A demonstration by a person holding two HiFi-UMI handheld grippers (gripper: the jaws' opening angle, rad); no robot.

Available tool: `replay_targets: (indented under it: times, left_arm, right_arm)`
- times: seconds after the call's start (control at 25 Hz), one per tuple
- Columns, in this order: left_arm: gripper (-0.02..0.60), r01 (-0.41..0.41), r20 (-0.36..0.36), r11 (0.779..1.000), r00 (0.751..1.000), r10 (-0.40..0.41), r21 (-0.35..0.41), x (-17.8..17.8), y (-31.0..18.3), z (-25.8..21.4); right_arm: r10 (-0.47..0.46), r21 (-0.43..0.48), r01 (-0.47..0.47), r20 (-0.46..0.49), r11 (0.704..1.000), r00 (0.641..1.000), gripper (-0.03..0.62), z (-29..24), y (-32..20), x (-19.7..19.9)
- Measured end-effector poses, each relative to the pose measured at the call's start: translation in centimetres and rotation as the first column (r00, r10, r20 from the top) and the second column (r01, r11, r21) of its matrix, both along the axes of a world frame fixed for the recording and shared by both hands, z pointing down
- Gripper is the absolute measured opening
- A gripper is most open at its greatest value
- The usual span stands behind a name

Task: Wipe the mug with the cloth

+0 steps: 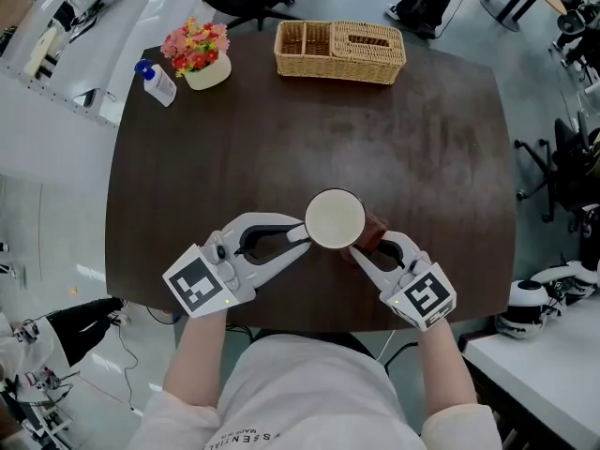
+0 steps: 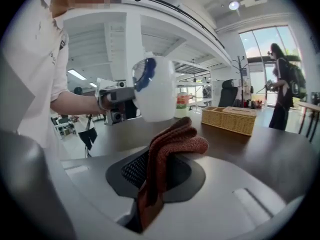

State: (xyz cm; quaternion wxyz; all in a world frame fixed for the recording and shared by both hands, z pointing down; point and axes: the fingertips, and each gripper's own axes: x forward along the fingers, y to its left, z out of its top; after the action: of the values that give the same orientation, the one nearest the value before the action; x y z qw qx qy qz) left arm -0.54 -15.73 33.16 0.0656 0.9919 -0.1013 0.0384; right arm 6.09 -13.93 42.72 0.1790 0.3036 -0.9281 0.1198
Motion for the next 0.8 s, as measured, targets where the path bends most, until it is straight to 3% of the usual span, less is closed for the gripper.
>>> replay_targets:
  times: [0.12,0.28,0.52,0.8]
  left_arm:
    - [0.066,0.005,0.062,1.000,0.998,-0.005,0.003,-0.1,-0.4,2.1]
    - [0.066,0.008,0.097,1.000,0.995,-0.009,0.009,0.0,-0.6,5.1]
    - [0.066,0.043,0.090,0.999,0.995,-0.042,-0.007,0.1,-0.8,9.1]
    - [0.066,0.022,0.112,1.000,0.994,-0.021,-0.009,1.1,-1.0,13.1]
  right_arm:
    - [0.105,0.015,-0.104,-0.075,0.994,0.992,0.081,0.5,-1.9,3.2]
    - [0.199,0.022,-0.198,-0.084,0.980,0.976,0.081,0.5,-3.5,5.3]
    - [0.258,0.044,-0.255,-0.088,0.966,0.962,0.081,1.1,-5.1,5.7]
    - [0.341,0.053,-0.338,-0.070,0.940,0.937,0.081,2.6,-5.9,7.0]
